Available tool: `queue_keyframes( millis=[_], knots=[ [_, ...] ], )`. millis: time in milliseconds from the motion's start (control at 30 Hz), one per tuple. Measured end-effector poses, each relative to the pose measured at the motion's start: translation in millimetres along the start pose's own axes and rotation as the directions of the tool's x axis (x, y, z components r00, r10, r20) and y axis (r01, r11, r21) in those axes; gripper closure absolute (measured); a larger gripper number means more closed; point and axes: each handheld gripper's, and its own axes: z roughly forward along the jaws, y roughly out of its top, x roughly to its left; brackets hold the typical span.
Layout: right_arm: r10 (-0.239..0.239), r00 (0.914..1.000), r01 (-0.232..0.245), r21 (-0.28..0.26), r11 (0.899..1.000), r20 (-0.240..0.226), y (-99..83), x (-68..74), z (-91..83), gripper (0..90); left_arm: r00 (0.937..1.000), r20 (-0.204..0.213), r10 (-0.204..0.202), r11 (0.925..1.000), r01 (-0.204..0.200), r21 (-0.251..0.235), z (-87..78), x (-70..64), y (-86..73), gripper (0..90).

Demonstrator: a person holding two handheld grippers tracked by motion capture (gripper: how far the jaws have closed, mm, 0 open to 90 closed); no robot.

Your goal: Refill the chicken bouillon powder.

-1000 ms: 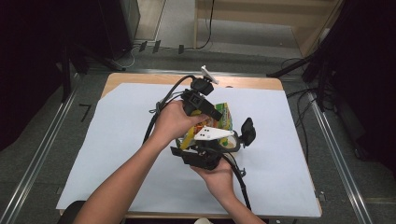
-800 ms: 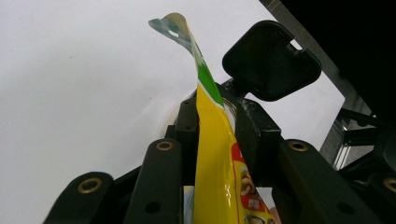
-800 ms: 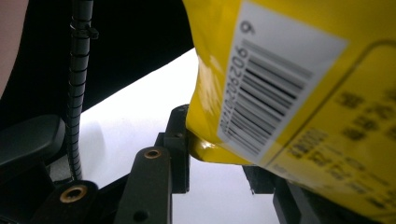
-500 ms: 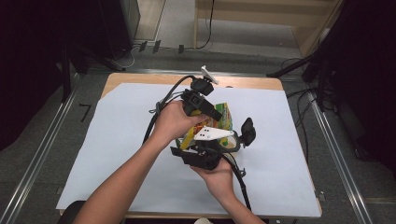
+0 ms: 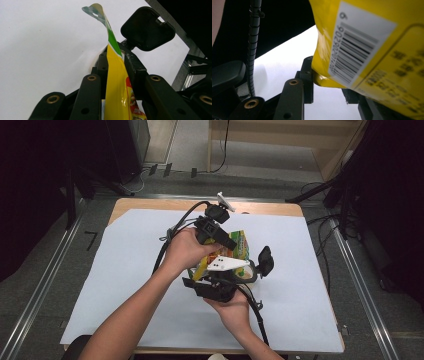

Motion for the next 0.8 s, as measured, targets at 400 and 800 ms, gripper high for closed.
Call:
queue_keyframes(
  millis=[400,800],
  knots=[
    [-0.001,1.0,0.001,0.004,1.0,-0.001,-0.1,0.0,0.0,68.1,0.9999,-0.002,0.01,0.9999,-0.01,0.008,0.1,-0.1,0.1,79.3],
    [0.011,0.9999,-0.011,-0.007,1.0,-0.012,1.4,0.8,-1.7,68.1,1.0,-0.002,0.006,1.0,-0.006,0.006,-1.0,-2.0,2.4,78.3]
  ],
)
